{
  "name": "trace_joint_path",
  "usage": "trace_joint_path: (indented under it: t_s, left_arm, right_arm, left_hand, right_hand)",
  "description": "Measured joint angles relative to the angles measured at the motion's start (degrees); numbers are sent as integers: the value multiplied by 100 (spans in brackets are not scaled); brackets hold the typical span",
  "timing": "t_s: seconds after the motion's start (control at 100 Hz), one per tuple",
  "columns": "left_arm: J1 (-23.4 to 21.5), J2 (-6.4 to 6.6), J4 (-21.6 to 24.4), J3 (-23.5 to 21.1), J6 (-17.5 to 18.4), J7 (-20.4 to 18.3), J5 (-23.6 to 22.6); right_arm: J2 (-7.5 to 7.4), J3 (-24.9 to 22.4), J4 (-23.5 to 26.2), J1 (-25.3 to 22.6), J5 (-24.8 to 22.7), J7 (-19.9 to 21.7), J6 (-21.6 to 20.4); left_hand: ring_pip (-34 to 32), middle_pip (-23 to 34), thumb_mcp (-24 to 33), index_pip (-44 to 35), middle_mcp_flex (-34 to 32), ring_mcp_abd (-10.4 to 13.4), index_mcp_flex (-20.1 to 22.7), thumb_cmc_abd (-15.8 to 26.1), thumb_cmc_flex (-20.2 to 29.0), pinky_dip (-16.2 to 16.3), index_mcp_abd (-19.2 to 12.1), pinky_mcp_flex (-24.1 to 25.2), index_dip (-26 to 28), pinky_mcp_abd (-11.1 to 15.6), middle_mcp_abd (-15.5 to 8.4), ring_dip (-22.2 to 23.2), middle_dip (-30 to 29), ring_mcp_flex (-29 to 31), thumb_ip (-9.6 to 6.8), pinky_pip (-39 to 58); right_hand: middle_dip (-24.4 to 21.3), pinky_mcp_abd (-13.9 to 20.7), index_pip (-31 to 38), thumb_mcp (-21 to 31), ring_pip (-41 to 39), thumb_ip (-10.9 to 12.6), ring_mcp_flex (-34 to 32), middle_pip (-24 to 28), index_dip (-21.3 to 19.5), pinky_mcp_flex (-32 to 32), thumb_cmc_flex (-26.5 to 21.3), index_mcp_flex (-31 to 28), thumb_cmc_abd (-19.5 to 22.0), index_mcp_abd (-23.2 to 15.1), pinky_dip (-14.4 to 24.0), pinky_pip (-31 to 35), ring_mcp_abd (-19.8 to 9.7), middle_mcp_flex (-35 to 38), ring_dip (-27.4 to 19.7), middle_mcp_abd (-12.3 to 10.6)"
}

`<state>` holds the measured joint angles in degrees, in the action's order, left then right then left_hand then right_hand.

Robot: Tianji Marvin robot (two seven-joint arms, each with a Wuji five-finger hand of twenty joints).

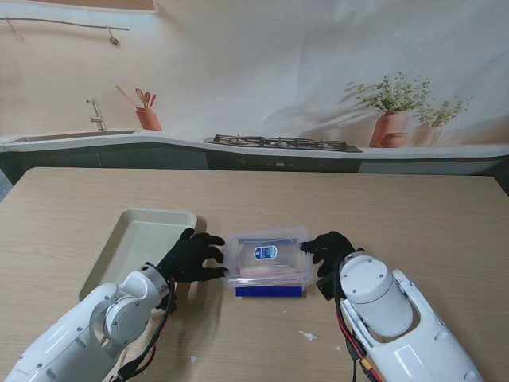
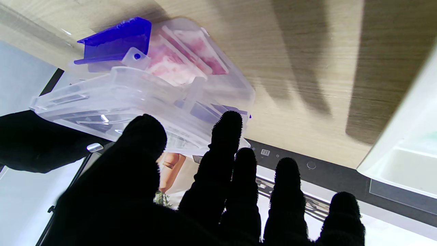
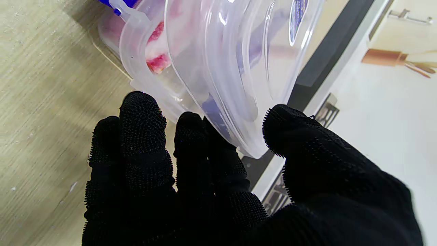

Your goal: Separate the bacon slices onto the tray

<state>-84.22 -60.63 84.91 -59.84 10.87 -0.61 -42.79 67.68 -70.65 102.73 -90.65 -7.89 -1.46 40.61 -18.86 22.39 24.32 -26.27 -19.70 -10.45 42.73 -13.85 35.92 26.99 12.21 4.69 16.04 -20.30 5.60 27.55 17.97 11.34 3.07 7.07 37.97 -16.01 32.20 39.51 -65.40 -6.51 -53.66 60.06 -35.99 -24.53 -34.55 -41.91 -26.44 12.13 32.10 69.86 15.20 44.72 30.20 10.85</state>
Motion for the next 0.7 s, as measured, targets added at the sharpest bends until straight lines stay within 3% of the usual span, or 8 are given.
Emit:
trace_joint_path:
  t_s: [0.2, 0.35, 0.53, 0.58, 0.63, 0.7]
  left_arm:
    - [3, 0, -1, 0, -1, -8, 8]
    - [6, 0, -1, 0, -2, -16, 13]
    - [10, 2, 0, 1, -2, -30, 16]
    - [11, 2, 0, 2, -1, -34, 18]
    - [12, 3, 1, 2, -1, -38, 19]
    - [14, 4, 1, 3, -1, -44, 22]
  right_arm:
    - [-76, 41, -9, 38, -196, 124, 12]
    - [-97, 52, -49, 64, -166, 156, -9]
    - [-118, 82, -116, 119, -48, 199, -49]
    - [-119, 105, -138, 136, -54, 183, -64]
    - [-121, 132, -160, 155, -72, 170, -74]
    - [-118, 175, -203, 187, -78, 113, -100]
  left_hand:
    - [0, 0, 6, 0, 0, 0, 0, 0, 0, 0, 1, 0, -2, 0, 0, 0, 0, 0, 0, 0]
    - [0, 0, 7, 0, 1, 0, -1, 0, 0, 0, 1, 0, -3, 0, -1, 0, 0, 0, 0, 0]
    - [0, 0, 7, 0, 32, 0, -1, 0, 0, 0, 1, 0, -4, 0, -1, 0, 0, 0, 0, 0]
    - [0, 0, 7, 0, 32, 0, -1, 0, 0, 0, 1, 0, -4, 0, -2, 0, 0, 0, 0, 0]
    - [0, 0, 7, 0, 32, 0, -1, 0, 0, 0, 1, 0, -4, 0, -2, 0, 0, 0, 0, 0]
    - [0, 0, 7, 0, 33, 0, -1, 0, 0, 0, 4, 0, -3, 0, -4, 0, 0, -1, 0, 0]
  right_hand:
    - [61, 126, -58, -154, 5, 0, 453, -193, 6, 378, 88, -363, -6, -188, 13, -2, -31, -601, 85, -131]
    - [-574, 136, -278, -130, 243, 0, 553, -732, 16, 428, 88, -423, -6, -187, 51, -120, -60, -621, 87, -130]
    - [-815, 134, -425, -13, 364, 0, 471, -830, 64, 338, 46, -414, -7, -92, 59, -164, -67, -409, 86, 2]
    - [-857, 126, -262, -13, 344, 0, 344, -740, 267, 209, -113, -343, -92, -89, 72, -164, -70, -268, 76, 3]
    - [-814, 96, 60, -31, 236, -234, 178, -632, 493, 76, -264, -233, -162, -49, 97, -103, -71, -102, 60, 4]
    - [-670, 71, 638, -95, 21, -249, -20, -535, 845, -92, -410, -114, -242, -39, 137, 42, -71, 91, 54, 4]
